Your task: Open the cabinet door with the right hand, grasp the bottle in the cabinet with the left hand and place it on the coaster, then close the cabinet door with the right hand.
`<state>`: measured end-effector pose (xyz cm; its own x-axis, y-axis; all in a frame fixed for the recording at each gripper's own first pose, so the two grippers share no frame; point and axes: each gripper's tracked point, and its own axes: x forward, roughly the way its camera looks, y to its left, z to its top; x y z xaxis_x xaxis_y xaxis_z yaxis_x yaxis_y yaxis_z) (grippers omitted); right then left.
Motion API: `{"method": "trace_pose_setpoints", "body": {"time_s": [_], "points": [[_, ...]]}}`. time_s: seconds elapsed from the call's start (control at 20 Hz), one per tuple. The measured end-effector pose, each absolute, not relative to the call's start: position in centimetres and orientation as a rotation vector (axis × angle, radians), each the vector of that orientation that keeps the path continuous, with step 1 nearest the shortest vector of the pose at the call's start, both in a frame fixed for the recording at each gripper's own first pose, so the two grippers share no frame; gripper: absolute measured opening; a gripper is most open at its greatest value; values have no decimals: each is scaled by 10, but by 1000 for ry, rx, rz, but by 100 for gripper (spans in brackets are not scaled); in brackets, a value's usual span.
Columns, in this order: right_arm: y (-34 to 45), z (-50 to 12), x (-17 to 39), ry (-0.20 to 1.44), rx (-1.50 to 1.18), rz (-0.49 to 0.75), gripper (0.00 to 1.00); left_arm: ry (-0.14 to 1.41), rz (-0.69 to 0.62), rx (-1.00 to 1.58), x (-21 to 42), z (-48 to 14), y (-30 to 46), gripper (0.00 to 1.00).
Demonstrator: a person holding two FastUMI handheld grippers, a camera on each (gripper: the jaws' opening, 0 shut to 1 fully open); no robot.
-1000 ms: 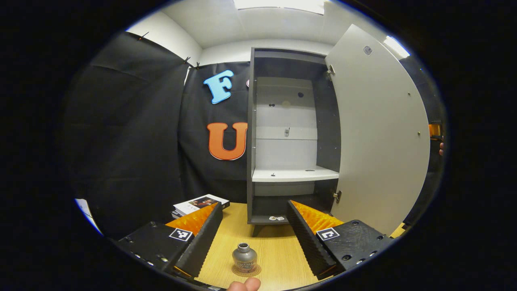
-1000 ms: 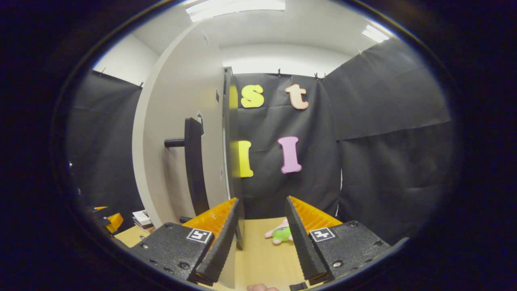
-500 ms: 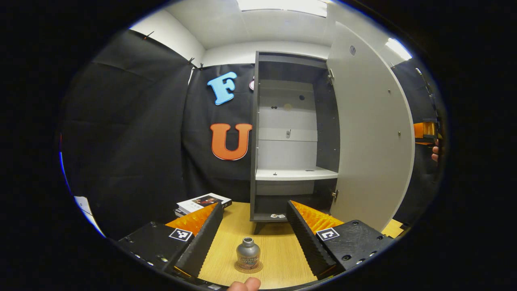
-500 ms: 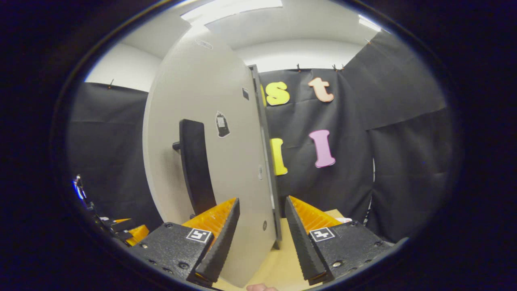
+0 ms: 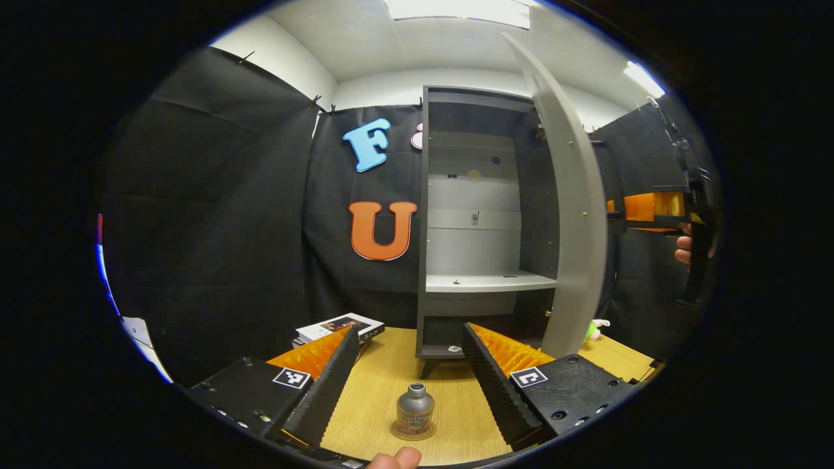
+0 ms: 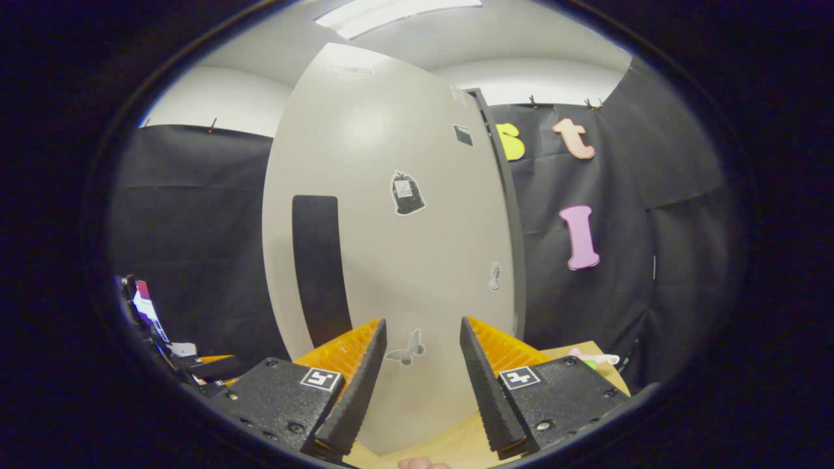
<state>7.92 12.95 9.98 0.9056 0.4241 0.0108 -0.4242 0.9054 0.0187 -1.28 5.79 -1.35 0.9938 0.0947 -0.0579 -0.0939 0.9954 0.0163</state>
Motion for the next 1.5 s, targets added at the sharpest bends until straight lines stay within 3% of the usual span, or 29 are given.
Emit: {"method": "trace_pose_setpoints", "body": {"time_s": [0.3,0.7,1.15,1.5], "points": [[208,86,138,53,52,529,75,60,112,19,-15,-14,71,95],[216,77,164,-4,27,466,76,56,175,25,-19,-15,97,95],[145,91,95,-64,42,366,72,50,75,18,-3,-14,67,95],[49,94,24,-98,29,155,74,3,-11,79,0,-5,28,95]]}}
